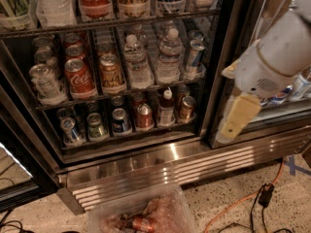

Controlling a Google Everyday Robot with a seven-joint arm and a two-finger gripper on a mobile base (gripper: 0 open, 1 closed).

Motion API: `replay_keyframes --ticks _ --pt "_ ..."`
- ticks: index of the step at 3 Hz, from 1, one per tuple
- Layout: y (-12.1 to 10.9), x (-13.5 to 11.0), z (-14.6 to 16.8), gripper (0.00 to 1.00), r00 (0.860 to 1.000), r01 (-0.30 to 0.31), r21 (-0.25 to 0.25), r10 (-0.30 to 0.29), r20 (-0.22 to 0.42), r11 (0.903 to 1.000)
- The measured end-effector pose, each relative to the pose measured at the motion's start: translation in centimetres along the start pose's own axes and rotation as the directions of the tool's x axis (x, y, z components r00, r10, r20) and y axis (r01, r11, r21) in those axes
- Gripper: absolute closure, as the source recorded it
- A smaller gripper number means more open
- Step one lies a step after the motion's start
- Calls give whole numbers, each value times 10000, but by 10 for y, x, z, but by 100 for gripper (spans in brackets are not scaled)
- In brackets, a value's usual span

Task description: Pick water bottle from middle shelf of fridge

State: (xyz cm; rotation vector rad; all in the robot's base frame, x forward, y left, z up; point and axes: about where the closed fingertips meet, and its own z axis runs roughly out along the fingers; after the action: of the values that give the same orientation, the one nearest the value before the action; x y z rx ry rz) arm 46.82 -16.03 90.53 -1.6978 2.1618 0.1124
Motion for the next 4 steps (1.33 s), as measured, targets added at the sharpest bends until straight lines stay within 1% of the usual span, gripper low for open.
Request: replay_keyframes --ticks 1,2,3,4 --pt "1 -30 39 0 9982 435 -393 -418 434 9983" --pt "0 -34 42 0 9979 396 -349 -378 522 9986" --pt "-8 -56 61 0 9918 -68 -136 85 1272 9999" --pt "-17 -93 91 0 9665 -691 93 646 2483 9976"
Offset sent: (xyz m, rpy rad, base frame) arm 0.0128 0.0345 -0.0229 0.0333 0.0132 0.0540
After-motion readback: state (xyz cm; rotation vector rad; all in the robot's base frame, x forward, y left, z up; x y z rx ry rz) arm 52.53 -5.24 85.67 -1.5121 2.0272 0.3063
